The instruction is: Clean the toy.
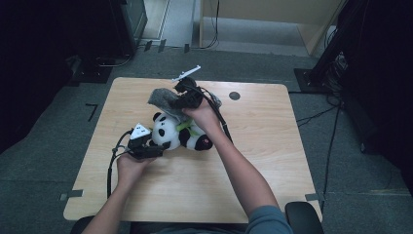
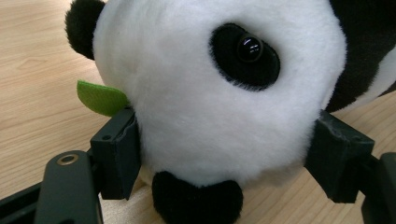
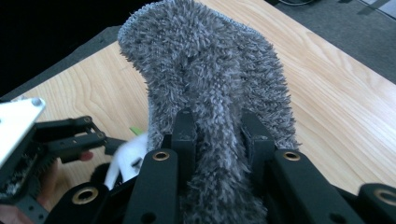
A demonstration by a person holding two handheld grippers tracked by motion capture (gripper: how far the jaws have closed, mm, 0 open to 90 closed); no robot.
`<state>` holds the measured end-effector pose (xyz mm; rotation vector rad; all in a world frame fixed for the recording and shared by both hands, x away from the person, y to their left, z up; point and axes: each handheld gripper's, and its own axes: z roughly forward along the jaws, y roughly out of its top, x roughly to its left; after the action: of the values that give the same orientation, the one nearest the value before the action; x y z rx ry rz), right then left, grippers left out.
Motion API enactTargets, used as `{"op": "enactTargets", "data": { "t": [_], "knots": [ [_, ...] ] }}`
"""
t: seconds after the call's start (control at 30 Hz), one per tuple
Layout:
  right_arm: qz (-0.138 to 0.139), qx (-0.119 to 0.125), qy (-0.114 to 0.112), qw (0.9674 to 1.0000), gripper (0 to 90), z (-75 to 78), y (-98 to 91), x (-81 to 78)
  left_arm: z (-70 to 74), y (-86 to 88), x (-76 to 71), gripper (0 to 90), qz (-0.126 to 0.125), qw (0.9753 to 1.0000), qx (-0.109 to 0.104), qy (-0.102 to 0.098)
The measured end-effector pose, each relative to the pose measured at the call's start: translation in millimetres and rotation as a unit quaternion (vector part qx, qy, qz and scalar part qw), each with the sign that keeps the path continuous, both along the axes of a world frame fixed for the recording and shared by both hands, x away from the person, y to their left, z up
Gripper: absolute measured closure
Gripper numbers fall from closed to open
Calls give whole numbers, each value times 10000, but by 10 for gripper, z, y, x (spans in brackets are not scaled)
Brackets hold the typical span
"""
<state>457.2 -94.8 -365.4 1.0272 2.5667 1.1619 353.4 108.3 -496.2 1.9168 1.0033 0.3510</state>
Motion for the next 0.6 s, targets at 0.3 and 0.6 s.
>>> {"op": "enactTargets", "data": {
  "t": [0.3,0.6],
  "knots": [
    [310,-318,237,9987,712,-183,327,8,14,-16,-3,221,116,9999,-24,38],
    [353,-521,314,9975,713,-317,303,45,26,-10,-12,289,132,9999,-1,71]
  ]
}}
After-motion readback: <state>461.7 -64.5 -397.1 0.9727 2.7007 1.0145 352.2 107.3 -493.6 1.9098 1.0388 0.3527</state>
